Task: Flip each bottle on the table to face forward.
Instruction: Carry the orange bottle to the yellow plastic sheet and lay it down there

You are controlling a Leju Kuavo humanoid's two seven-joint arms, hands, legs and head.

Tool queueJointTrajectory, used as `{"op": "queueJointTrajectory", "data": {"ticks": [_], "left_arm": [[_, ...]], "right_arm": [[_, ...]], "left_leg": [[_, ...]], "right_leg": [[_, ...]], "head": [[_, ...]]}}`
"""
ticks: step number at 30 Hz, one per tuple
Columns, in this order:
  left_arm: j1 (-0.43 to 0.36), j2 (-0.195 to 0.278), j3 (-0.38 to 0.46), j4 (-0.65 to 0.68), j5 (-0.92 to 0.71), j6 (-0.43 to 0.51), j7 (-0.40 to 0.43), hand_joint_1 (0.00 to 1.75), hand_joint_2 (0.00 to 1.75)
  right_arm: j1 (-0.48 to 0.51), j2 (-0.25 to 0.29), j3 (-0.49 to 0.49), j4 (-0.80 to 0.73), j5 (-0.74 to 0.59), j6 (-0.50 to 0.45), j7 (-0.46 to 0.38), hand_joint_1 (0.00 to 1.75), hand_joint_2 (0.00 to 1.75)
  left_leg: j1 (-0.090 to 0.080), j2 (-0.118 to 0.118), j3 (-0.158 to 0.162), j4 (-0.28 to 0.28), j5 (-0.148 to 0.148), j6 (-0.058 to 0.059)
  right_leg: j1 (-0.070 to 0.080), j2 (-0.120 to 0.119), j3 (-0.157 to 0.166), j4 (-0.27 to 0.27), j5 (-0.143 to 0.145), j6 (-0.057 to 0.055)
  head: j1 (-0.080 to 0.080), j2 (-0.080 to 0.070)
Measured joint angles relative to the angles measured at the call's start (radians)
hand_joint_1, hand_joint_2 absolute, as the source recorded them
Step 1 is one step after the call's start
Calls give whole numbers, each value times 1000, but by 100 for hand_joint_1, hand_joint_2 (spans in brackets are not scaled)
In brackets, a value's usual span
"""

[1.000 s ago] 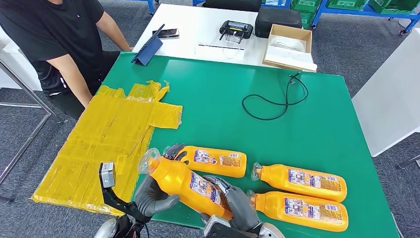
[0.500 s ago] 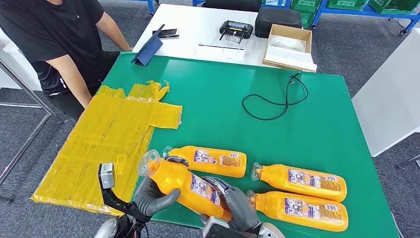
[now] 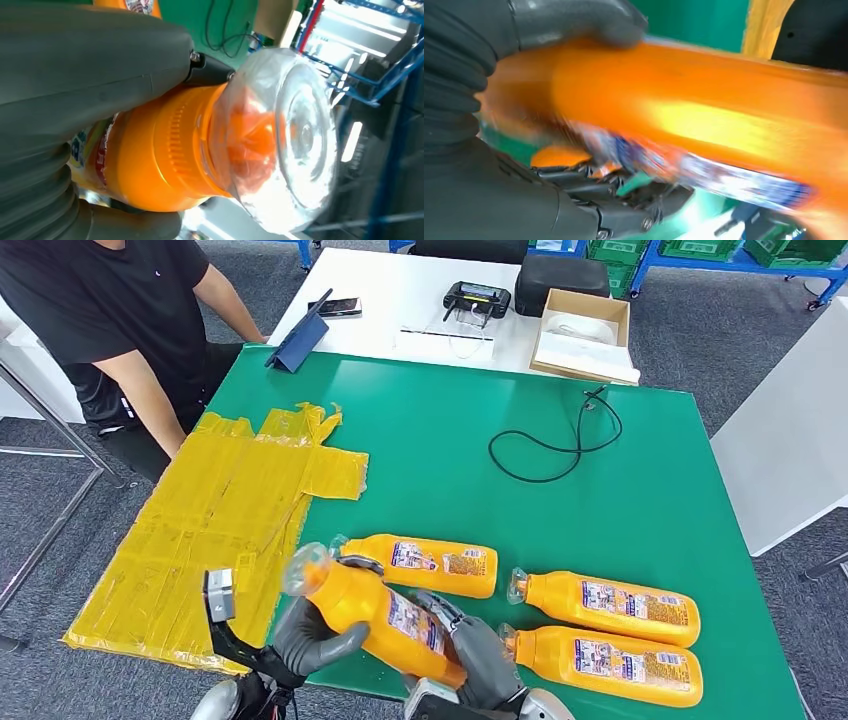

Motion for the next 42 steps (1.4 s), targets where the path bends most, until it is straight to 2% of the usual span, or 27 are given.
{"op": "queueJointTrajectory", "data": {"ticks": [7, 10, 13, 18, 23, 27, 30, 33, 36, 42], "left_arm": [[5, -11, 3, -33, -60, 16, -12, 175, 175], [6, -20, 15, -49, -172, 49, -48, 175, 175], [5, -42, 44, -91, -392, 121, -104, 175, 175], [-14, -86, 89, -197, -887, 317, -230, 175, 175], [-41, -70, 98, -236, -1300, 553, -294, 175, 175], [-59, -13, 82, -205, -1687, 779, -225, 175, 175], [-67, 29, 54, -147, -1836, 872, -159, 175, 175], [-77, 55, 37, -100, -1877, 893, -121, 175, 175], [-97, 73, 22, -55, -1925, 875, -83, 175, 175], [-143, 89, 4, 36, -1984, 848, -30, 175, 175]], "right_arm": [[5, 10, -3, -17, 56, -15, 20, 0, 175], [14, 10, -9, -27, 65, -22, 24, 0, 175], [32, 11, -25, -55, 81, -32, 39, 0, 175], [61, 16, -61, -109, 105, -37, 62, 0, 175], [72, 20, -91, -133, 97, -38, 60, 0, 175], [71, 20, -107, -141, 87, -37, 57, 0, 175], [68, 20, -114, -141, 83, -36, 57, 0, 175], [68, 19, -117, -142, 83, -36, 57, 0, 175], [69, 16, -117, -142, 83, -37, 58, 0, 175], [69, 11, -117, -142, 82, -37, 60, 0, 175]], "left_leg": [[0, 0, 0, 0, 0, 0], [0, 0, 0, 0, 0, 0], [0, 0, 0, 0, 0, 0], [0, 0, 0, 0, 0, 0], [0, 0, 0, 0, 0, 0], [0, 0, 0, 0, 0, 0], [0, 0, 0, 0, 0, 0], [0, 0, 0, 0, 0, 0], [0, 0, 0, 0, 0, 0], [-1, 0, 0, 0, 0, 0]], "right_leg": [[0, 0, 0, 0, 0, 0], [0, 0, 0, 0, 0, 0], [0, 0, 0, 0, 0, 0], [0, 0, 0, 0, 0, 0], [0, 0, 0, 0, 0, 0], [0, 0, 0, 0, 0, 0], [0, 0, 0, 0, 0, 0], [0, 0, -1, 0, 0, 0], [-1, 0, -1, 0, 0, 0], [-1, 0, -1, 0, 0, 0]], "head": [[0, 0], [0, 0], [0, 0], [0, 0], [0, 0], [0, 0], [0, 0], [0, 0], [0, 0], [0, 0]]}}
